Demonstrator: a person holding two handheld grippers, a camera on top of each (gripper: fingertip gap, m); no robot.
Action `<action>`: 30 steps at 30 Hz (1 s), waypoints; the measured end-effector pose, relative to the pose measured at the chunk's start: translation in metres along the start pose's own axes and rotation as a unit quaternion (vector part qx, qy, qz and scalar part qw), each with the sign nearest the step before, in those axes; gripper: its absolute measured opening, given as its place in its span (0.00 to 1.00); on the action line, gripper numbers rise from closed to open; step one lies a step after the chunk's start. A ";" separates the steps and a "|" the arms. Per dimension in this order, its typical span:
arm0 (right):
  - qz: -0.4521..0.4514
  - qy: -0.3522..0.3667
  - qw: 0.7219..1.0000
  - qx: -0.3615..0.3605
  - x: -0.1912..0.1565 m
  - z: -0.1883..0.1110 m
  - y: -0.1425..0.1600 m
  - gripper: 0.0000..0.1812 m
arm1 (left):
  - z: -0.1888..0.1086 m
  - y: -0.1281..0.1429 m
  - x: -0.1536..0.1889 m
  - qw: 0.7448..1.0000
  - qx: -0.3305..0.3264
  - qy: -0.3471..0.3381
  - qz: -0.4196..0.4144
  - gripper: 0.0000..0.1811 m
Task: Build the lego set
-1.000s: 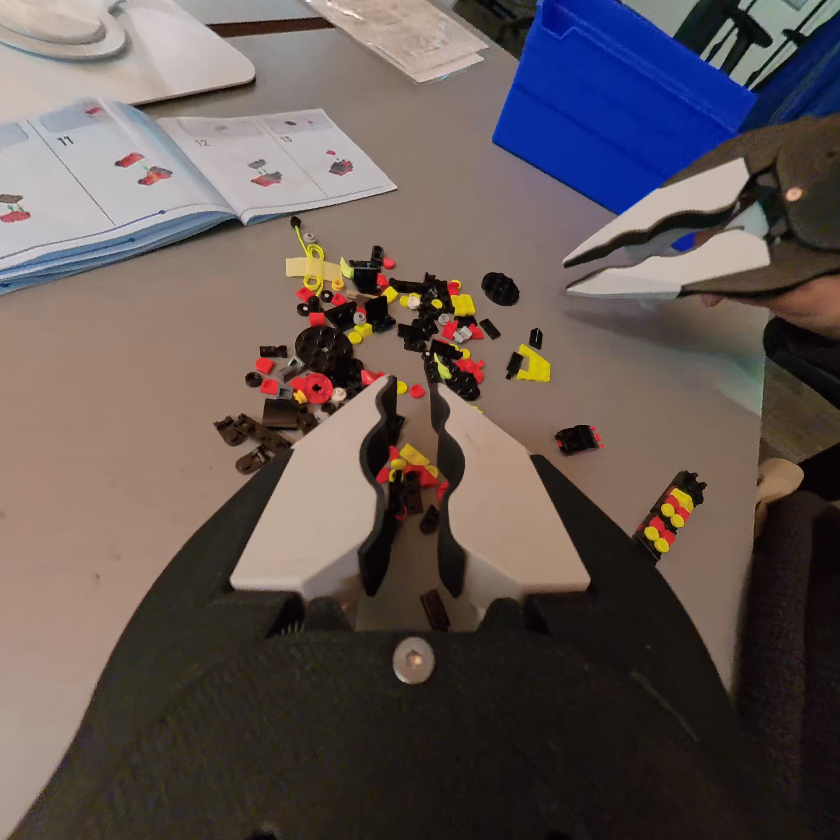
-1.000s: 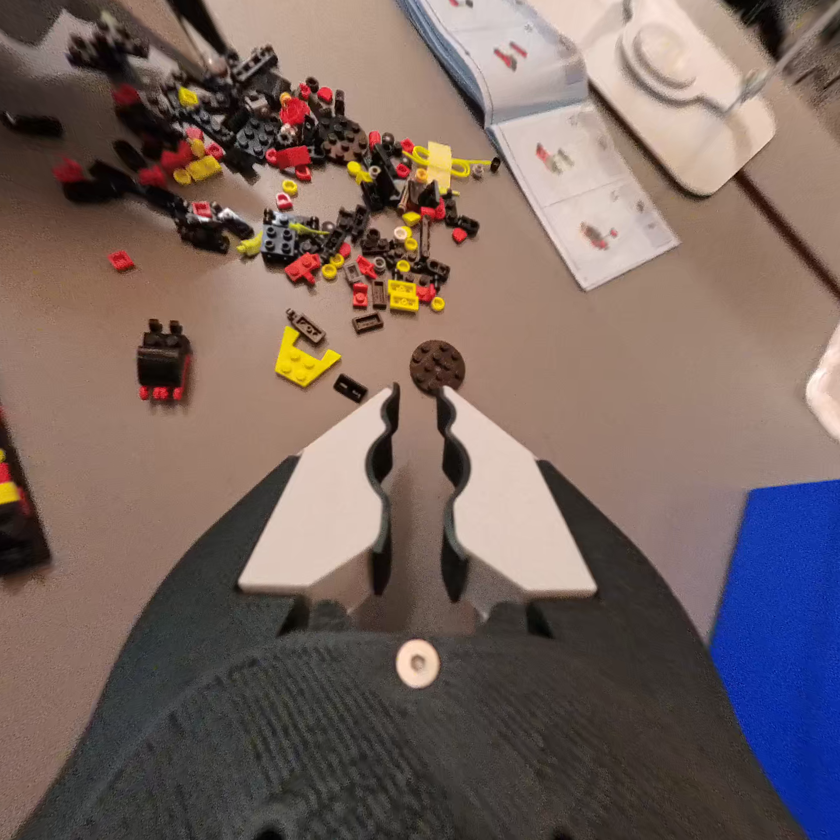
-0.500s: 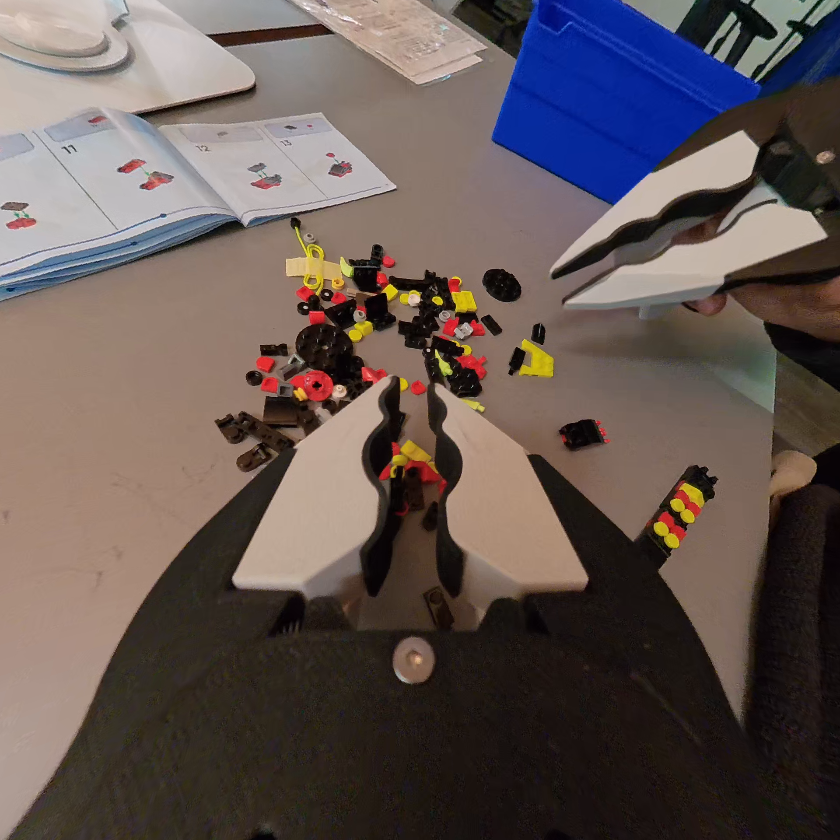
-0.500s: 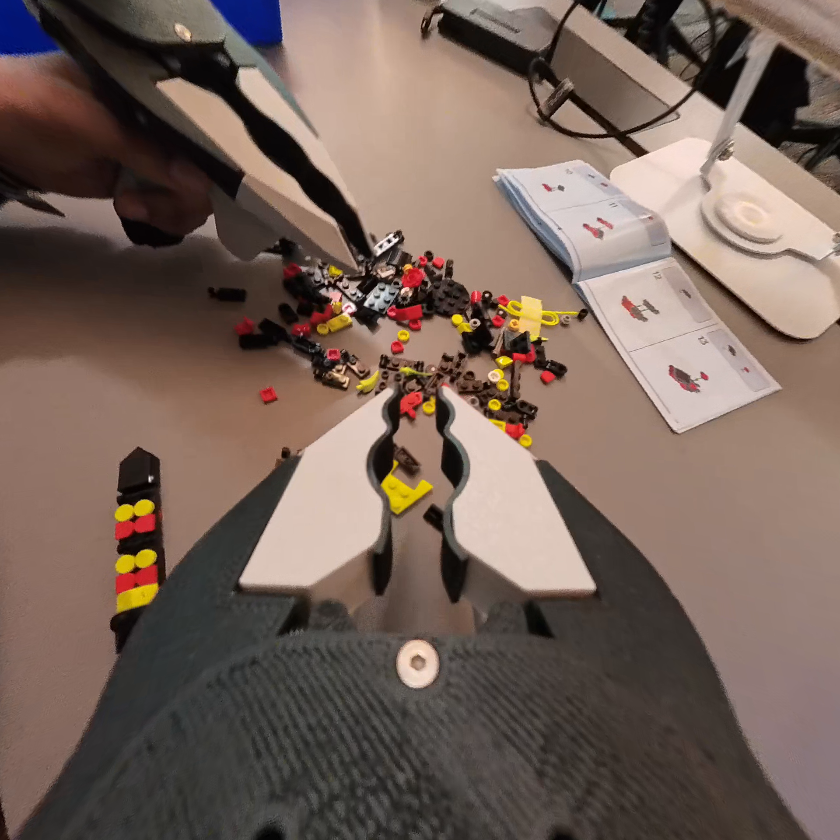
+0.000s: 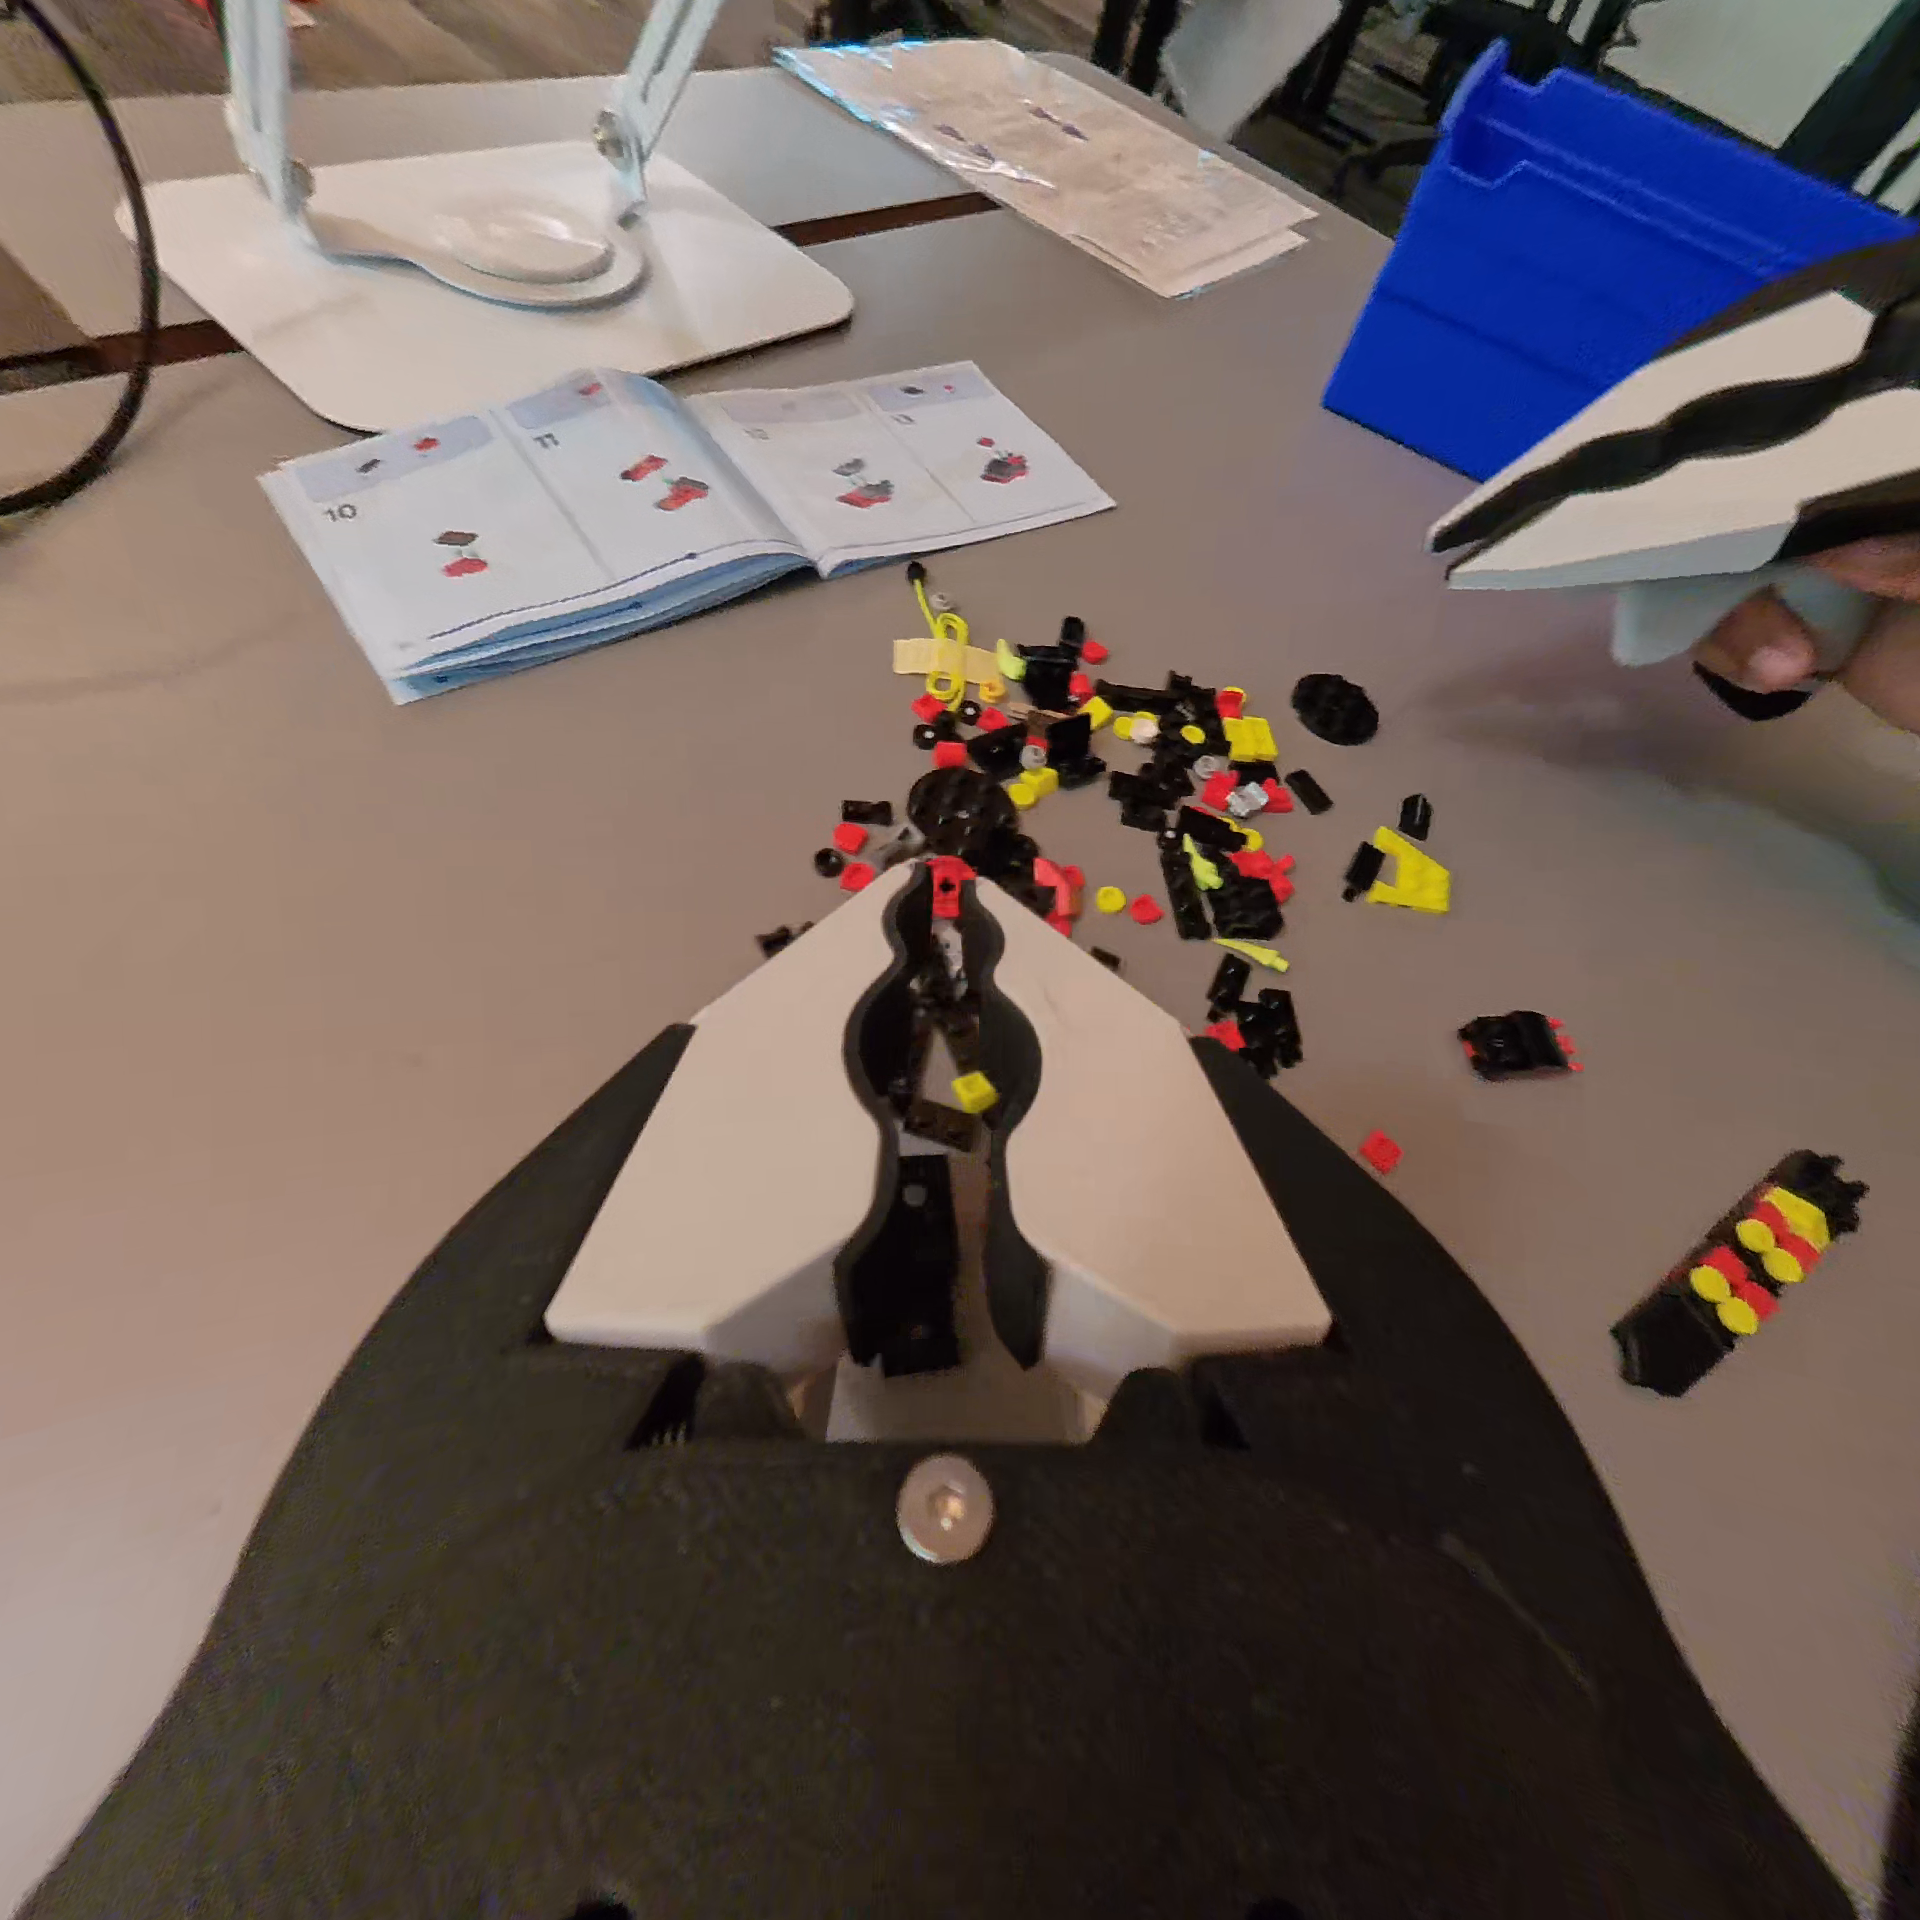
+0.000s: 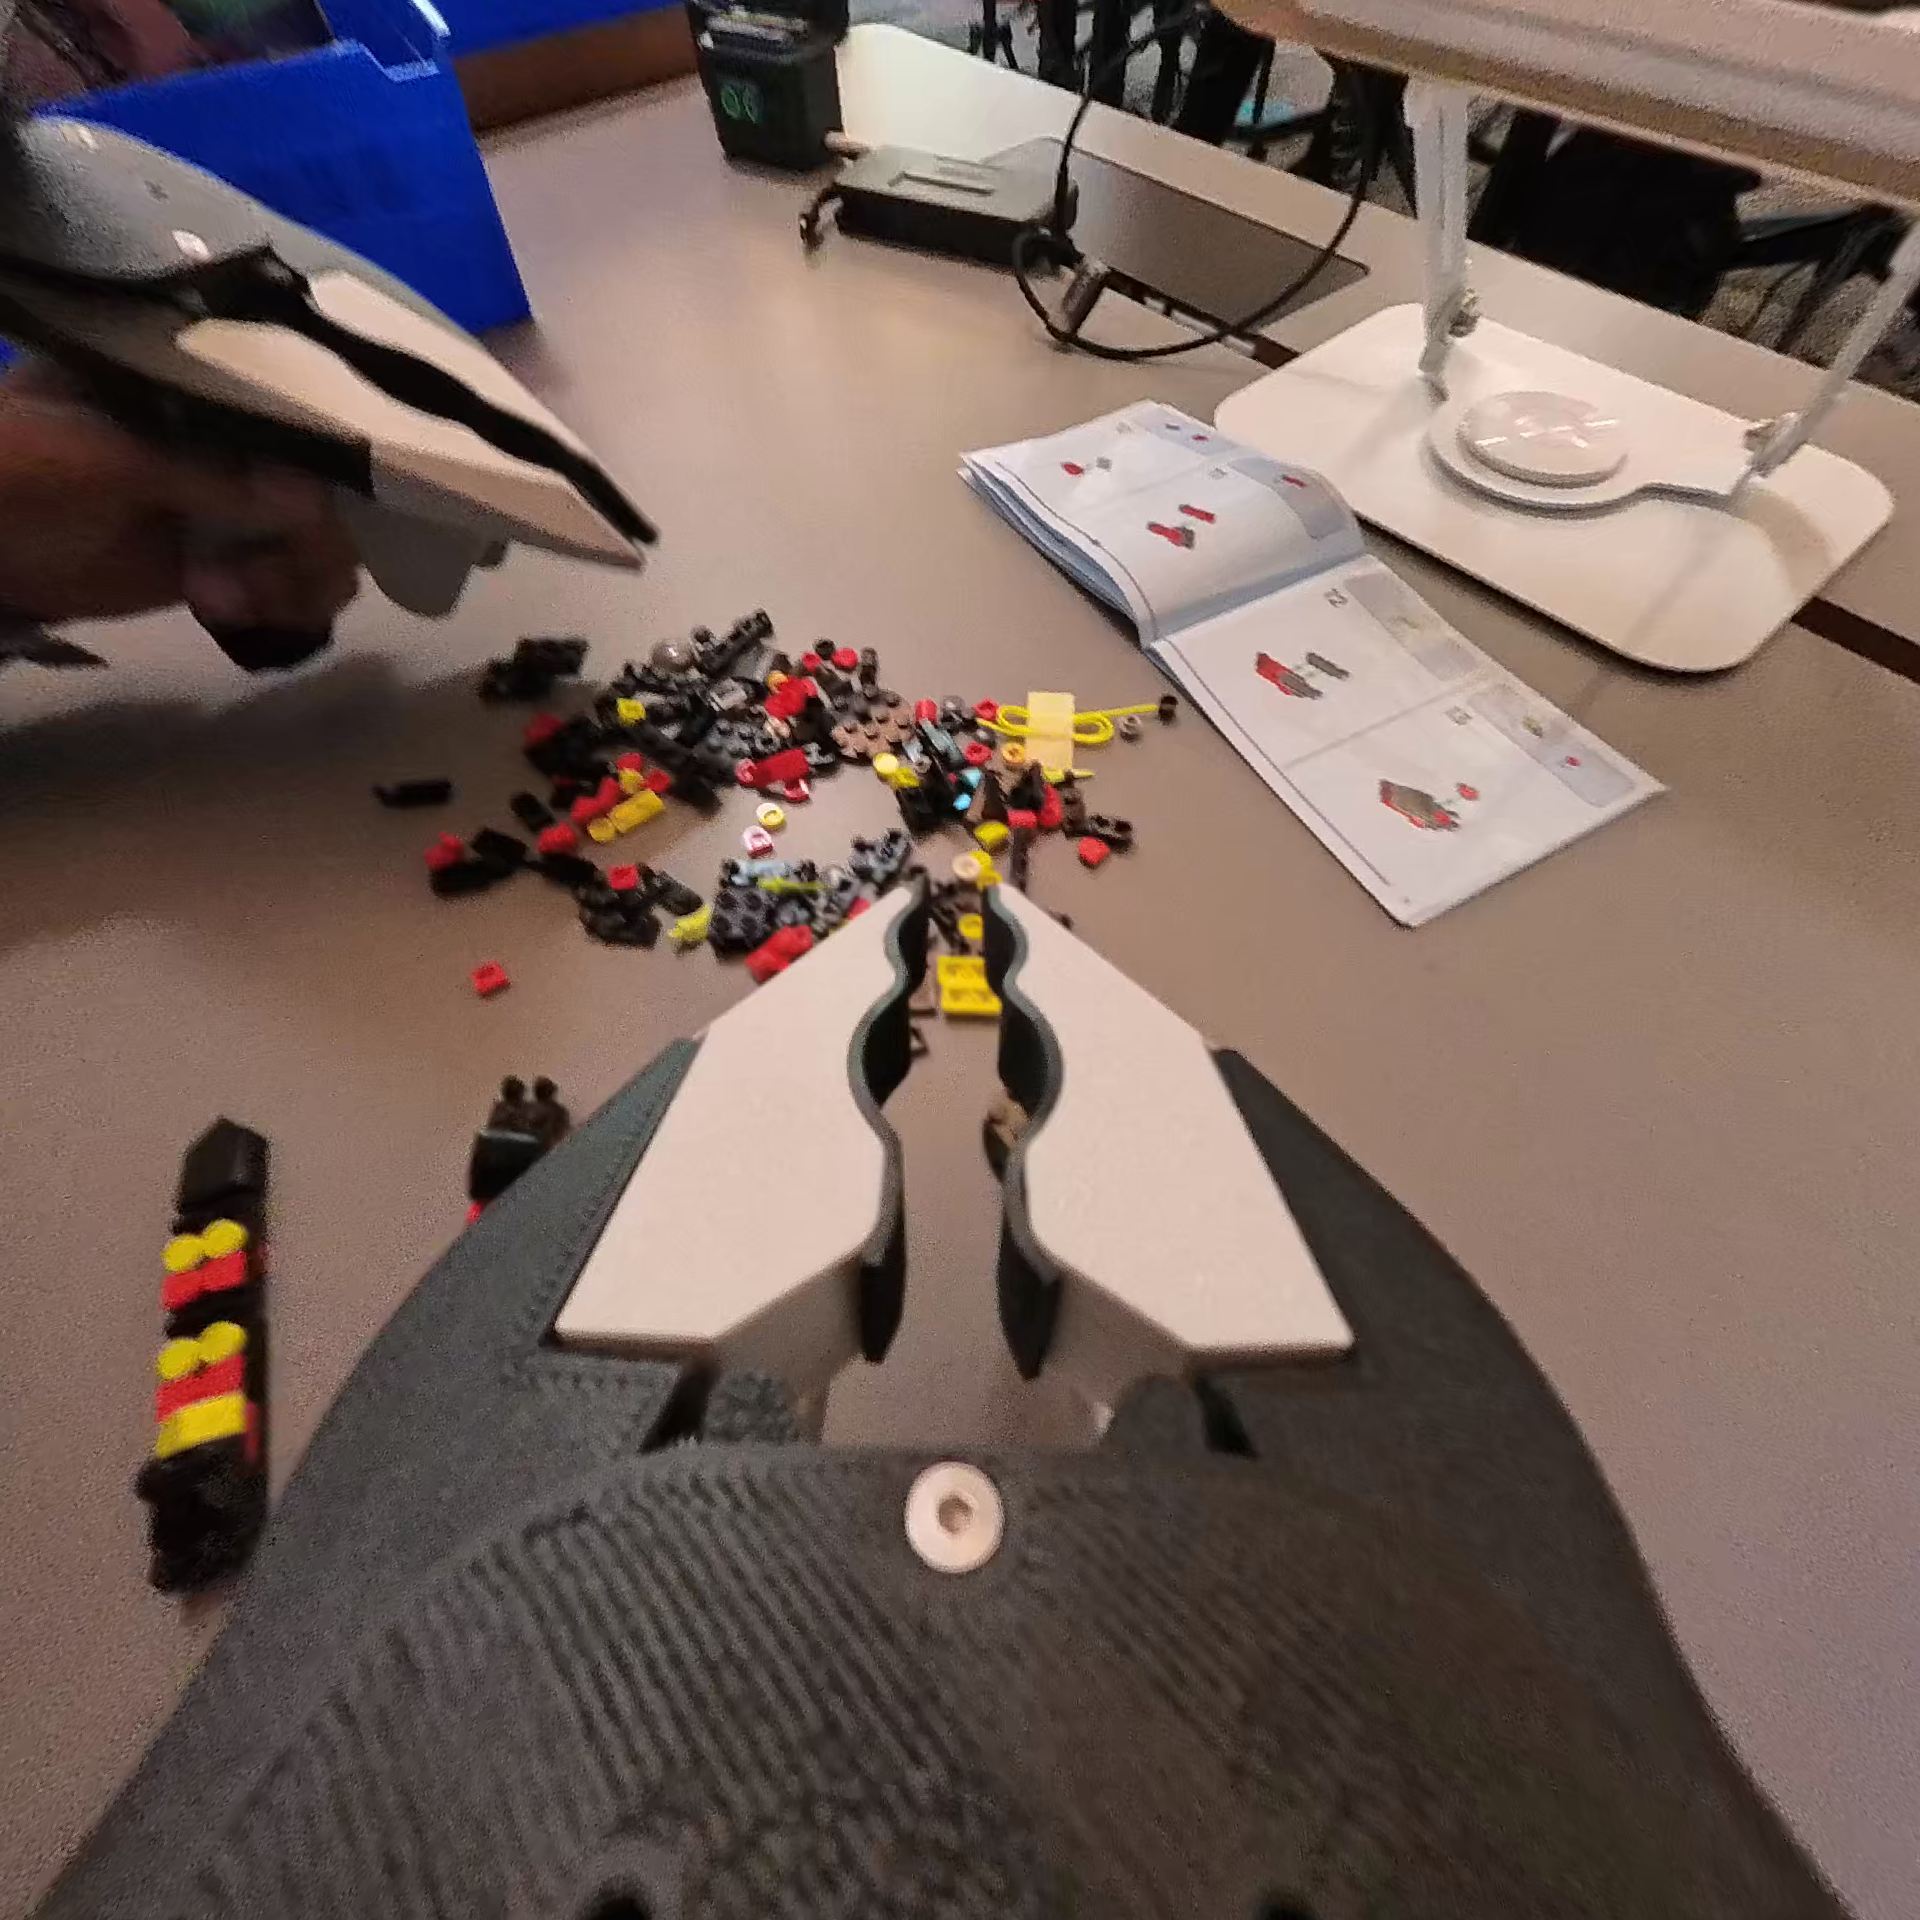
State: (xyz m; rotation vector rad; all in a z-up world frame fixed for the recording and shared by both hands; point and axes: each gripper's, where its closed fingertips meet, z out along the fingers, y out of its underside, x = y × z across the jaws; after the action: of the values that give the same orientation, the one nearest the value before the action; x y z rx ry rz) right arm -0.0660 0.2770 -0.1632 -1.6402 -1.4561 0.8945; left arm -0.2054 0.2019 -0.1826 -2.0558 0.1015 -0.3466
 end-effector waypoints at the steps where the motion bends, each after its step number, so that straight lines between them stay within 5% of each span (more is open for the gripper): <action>1: -0.004 0.007 1.000 -0.005 0.003 -0.001 0.004 0.05 | 0.000 0.002 -0.002 1.000 -0.003 0.002 -0.008 0.01; 11: -0.031 -0.056 0.997 -0.033 -0.042 0.040 0.000 0.09 | 0.010 0.010 0.008 0.999 -0.017 0.030 -0.001 0.01; 16: 0.035 -0.114 0.993 0.025 -0.077 0.052 -0.043 0.09 | 0.011 0.012 0.010 0.999 -0.020 0.046 -0.005 0.02; 30: 0.036 -0.115 0.993 -0.007 -0.059 0.060 -0.012 0.07 | 0.012 0.013 0.010 0.997 -0.021 0.061 -0.036 0.03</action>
State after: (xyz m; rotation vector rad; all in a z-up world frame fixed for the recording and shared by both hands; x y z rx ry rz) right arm -0.1306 0.2245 -0.1792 -1.6511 -1.5665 1.1484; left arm -0.1915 0.2032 -0.1969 -2.0819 0.1103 -0.5173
